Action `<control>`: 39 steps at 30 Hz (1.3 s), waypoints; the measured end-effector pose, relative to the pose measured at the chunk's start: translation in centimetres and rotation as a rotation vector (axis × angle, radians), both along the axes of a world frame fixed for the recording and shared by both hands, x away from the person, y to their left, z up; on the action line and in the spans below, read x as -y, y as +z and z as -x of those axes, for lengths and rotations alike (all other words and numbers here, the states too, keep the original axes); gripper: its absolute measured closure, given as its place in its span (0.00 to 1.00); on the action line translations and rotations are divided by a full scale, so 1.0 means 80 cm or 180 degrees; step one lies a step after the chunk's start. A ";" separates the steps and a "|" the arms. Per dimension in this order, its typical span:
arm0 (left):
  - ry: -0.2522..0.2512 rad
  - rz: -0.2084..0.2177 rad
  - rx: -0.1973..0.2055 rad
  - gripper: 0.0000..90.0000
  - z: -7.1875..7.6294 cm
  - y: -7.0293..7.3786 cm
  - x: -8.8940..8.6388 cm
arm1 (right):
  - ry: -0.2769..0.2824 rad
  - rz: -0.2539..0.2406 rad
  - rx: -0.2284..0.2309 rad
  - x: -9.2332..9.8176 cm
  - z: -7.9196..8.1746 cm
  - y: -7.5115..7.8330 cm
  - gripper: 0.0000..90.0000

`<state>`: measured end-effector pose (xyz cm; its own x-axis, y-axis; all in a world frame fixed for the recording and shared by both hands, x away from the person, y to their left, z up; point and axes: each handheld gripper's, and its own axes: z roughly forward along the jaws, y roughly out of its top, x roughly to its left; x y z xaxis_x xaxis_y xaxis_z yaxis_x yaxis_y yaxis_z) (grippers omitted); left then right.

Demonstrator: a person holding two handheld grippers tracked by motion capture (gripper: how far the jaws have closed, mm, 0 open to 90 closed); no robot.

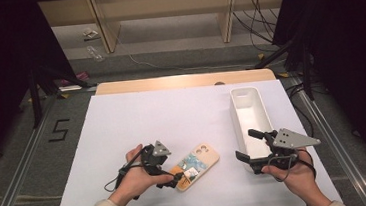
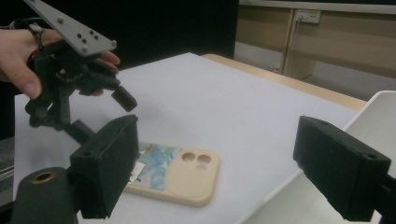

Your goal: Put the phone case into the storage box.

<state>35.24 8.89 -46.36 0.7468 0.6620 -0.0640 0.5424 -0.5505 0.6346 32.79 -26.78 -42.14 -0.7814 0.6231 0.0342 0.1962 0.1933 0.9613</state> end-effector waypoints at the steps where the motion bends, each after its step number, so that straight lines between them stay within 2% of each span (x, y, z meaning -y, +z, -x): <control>1: -0.0029 -0.0027 -0.0036 0.00 0.001 -0.002 0.006 | -0.0004 -0.0001 0.0000 0.000 0.000 0.000 0.17; 3: -0.0080 -0.0114 -0.0090 0.00 0.002 -0.006 0.016 | -0.0003 0.0002 0.0008 0.000 0.000 0.000 0.17; 7: -0.0146 -0.0207 -0.0117 0.00 0.002 -0.011 0.028 | -0.0002 0.0000 0.0009 0.000 0.000 0.000 0.17; 14: -0.0213 -0.0268 -0.0140 0.00 0.001 -0.016 0.041 | 0.0004 -0.0004 0.0005 0.000 0.000 0.000 0.17; 36: -0.0328 -0.0376 -0.0218 0.00 0.001 -0.026 0.049 | -0.0017 -0.0018 0.0010 0.000 0.000 0.000 0.16; 39: -0.0405 -0.0431 -0.0232 0.00 0.000 -0.026 0.052 | -0.0018 -0.0017 0.0009 0.000 0.000 0.000 0.16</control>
<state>35.23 4.73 -48.45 0.8216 0.5688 -0.0379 0.5049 -0.6951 0.5117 32.82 -26.81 -42.12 -0.7780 0.6273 0.0354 0.1947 0.1871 0.9629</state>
